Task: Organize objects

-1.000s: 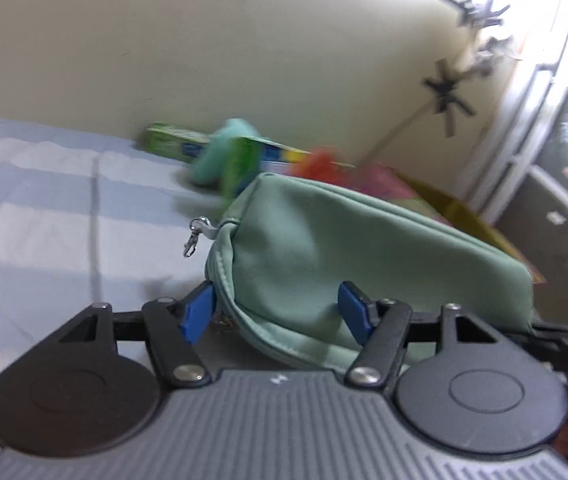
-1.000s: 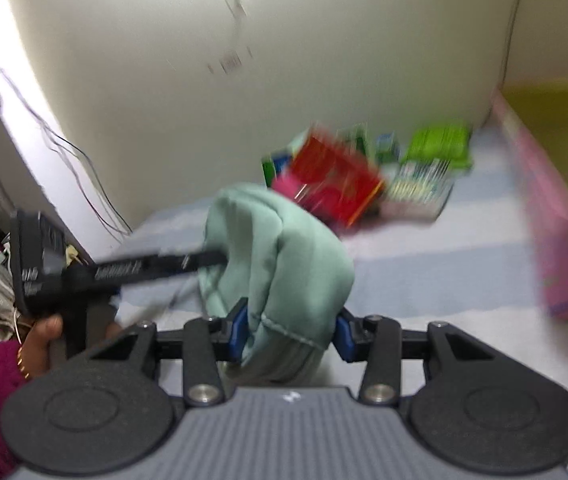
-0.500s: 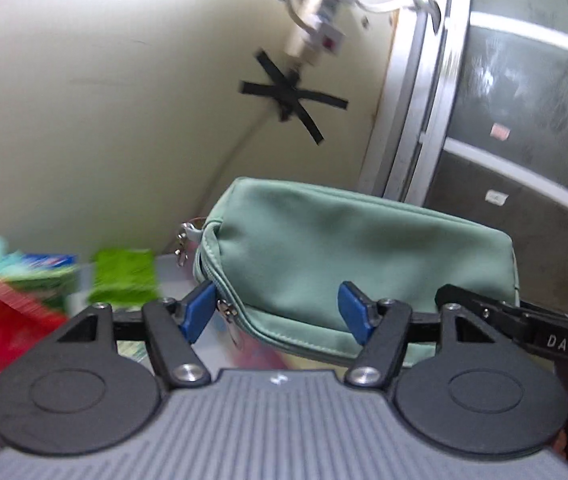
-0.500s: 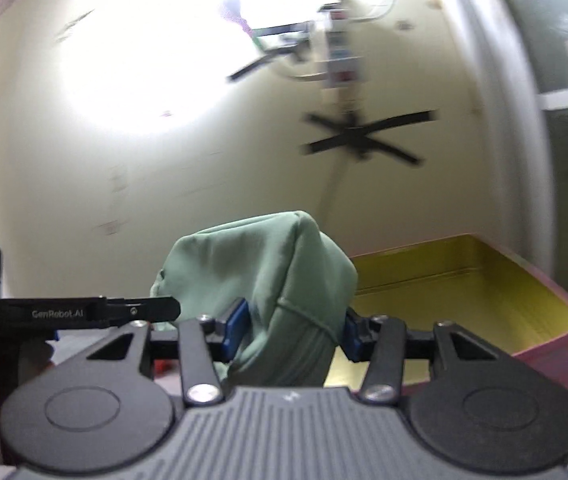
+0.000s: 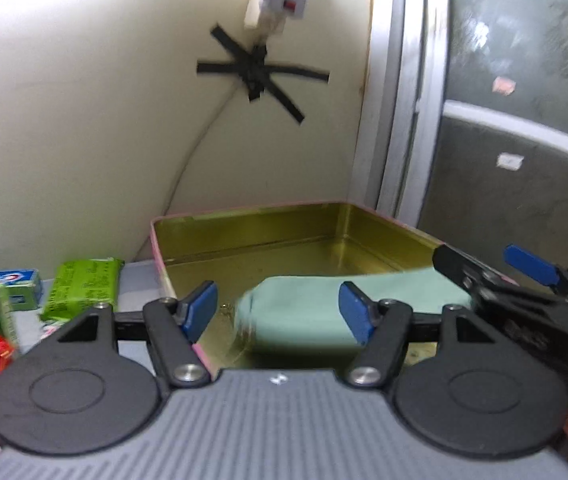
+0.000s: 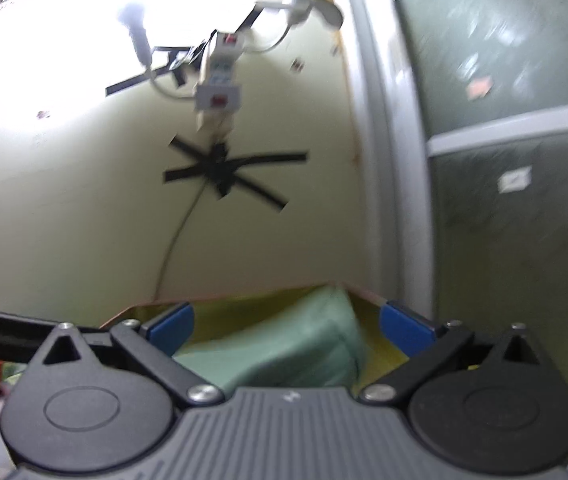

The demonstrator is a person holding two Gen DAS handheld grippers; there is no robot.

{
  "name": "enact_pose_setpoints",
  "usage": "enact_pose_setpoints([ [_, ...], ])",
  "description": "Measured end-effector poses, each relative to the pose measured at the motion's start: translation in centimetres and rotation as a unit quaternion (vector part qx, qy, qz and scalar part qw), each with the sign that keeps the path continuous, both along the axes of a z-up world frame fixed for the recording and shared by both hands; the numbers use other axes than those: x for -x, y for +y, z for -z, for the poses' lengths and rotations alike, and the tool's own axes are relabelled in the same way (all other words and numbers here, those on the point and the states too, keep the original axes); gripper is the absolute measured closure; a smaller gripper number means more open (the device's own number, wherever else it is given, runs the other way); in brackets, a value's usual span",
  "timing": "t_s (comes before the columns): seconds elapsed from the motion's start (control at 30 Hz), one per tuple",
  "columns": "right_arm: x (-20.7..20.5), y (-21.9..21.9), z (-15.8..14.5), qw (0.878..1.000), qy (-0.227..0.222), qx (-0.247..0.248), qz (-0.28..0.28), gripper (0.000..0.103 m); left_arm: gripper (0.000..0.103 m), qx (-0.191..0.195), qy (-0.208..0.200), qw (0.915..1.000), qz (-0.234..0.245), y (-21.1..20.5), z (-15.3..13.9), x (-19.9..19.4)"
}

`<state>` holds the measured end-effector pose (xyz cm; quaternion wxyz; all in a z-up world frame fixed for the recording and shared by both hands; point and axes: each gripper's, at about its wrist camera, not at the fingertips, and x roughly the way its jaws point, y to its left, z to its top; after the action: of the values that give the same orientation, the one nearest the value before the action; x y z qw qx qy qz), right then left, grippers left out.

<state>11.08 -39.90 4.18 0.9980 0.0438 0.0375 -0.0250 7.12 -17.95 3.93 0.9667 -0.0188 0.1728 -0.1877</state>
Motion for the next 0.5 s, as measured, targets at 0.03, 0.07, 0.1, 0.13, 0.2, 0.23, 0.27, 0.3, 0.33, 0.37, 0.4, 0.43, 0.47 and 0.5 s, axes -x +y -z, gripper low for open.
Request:
enact_pose_setpoints([
  [0.03,0.4,-0.2,-0.2,1.0,-0.011,-0.002,0.014,0.0,0.033,0.003,-0.008,1.0,0.0,0.9,-0.1,1.3],
  [0.07,0.9,-0.3,-0.3,0.999,-0.025,-0.005,0.023,0.0,0.032,0.006,-0.015,0.9999,0.002,1.9,-0.2,2.6],
  [0.1,1.7,-0.4,-0.3,0.999,-0.041,-0.007,0.028,0.0,0.031,0.006,-0.02,0.9998,0.002,3.0,-0.1,4.0],
  [0.13,2.3,-0.4,-0.4,0.998,-0.052,-0.008,0.03,0.0,0.03,0.005,-0.022,0.9997,-0.001,4.1,0.2,5.4],
  [0.2,3.3,-0.2,-0.4,0.998,-0.05,-0.013,0.017,0.0,0.027,0.005,-0.021,0.9997,-0.014,6.4,0.8,7.5],
  [0.23,3.5,0.0,-0.4,0.999,-0.041,-0.019,0.007,0.001,0.027,0.004,-0.017,0.9994,-0.029,7.9,1.2,8.5],
  [0.27,3.3,0.3,-0.5,0.999,-0.034,-0.025,0.003,0.001,0.027,0.003,-0.013,0.9987,-0.049,9.3,1.6,9.3],
  [0.3,3.7,0.5,-0.6,0.999,-0.034,-0.032,-0.001,0.001,0.027,0.0,-0.008,0.9975,-0.07,10.8,2.0,9.9],
  [0.33,4.2,0.8,-0.7,0.998,-0.037,-0.042,-0.009,0.001,0.027,-0.002,-0.003,0.9958,-0.091,12.0,2.3,10.3],
  [0.37,4.8,1.2,-0.9,0.998,-0.039,-0.053,-0.022,0.001,0.027,-0.006,0.002,0.9928,-0.12,13.5,2.7,10.7],
  [0.4,5.5,1.8,-0.9,0.996,-0.038,-0.066,-0.042,0.001,0.027,-0.011,0.005,0.9894,-0.145,14.9,3.2,11.0],
  [0.43,5.8,2.7,-1.1,0.994,-0.033,-0.077,-0.072,0.001,0.027,-0.021,0.008,0.9843,-0.175,16.2,3.5,11.1],
  [0.47,6.0,3.9,-1.1,0.991,-0.024,-0.081,-0.105,0.001,0.027,-0.034,0.013,0.9772,-0.209,17.3,3.9,10.9],
  [0.5,6.0,5.7,-1.2,0.986,-0.009,-0.079,-0.145,0.001,0.027,-0.046,0.022,0.9692,-0.241,18.3,4.1,10.5],
])
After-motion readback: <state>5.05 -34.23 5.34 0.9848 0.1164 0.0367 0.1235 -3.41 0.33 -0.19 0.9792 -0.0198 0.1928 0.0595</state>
